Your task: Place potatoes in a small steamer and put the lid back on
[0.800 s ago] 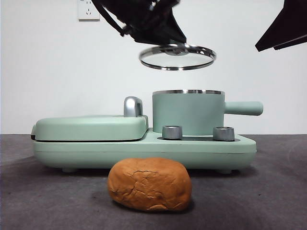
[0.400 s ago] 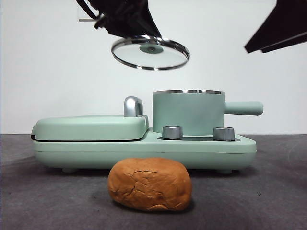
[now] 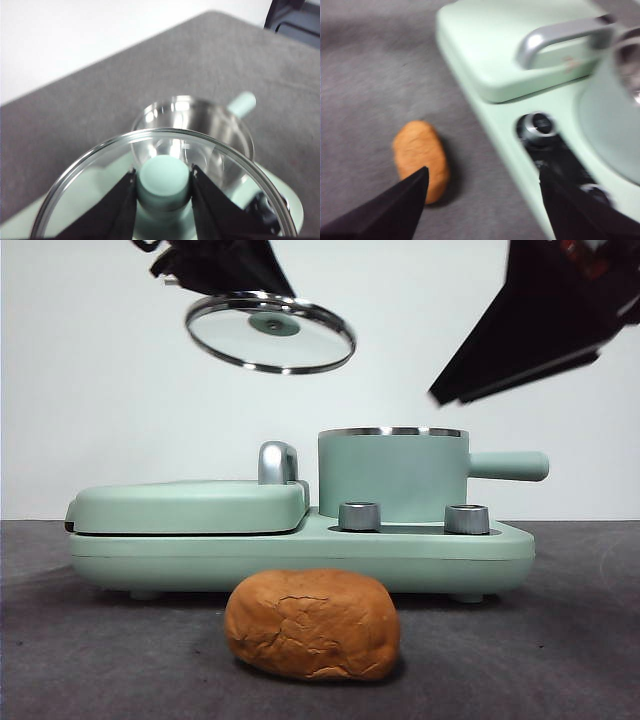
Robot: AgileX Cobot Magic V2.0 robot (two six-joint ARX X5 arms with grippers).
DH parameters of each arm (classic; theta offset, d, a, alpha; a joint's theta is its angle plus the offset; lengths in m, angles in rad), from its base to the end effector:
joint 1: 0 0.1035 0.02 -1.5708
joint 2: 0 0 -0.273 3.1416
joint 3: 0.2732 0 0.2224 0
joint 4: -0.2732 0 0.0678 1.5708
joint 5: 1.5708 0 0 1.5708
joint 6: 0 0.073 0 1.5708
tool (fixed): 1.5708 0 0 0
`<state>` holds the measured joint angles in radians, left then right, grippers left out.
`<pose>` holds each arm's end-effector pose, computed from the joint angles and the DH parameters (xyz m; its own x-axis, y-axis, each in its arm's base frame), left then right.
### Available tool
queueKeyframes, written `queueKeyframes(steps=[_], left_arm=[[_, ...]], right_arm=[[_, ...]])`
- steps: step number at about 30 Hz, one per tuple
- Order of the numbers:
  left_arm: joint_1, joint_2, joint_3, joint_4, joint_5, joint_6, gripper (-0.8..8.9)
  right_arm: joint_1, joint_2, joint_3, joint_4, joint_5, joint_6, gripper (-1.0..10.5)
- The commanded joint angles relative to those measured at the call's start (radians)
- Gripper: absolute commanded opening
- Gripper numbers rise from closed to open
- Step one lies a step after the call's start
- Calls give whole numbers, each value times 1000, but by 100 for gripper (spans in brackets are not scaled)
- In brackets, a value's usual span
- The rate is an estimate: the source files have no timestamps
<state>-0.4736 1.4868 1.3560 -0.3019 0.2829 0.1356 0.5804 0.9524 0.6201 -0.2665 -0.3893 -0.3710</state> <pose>0.2954 -0.1743 0.3493 0.6485 -0.6460 -0.4026 0.7078 0.7063 0.0068 0.1483 0.1304 0.2365 0.4309 0.7364 -0.5215 -0.8880 0.4488 -0.1001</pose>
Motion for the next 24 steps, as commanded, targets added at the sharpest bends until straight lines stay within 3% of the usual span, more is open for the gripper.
queueKeyframes(steps=[1,13,24], left_arm=[[10,-60,-31,35,1,16,9],[128,-338,-290,23,1,13,9],[211,-449,-314,-20,1,11,9]], right_arm=[[52,60,16,4,2,-13,370],[163,284,16,102,4,-11,372],[230,467,16,216,6,-11,406]])
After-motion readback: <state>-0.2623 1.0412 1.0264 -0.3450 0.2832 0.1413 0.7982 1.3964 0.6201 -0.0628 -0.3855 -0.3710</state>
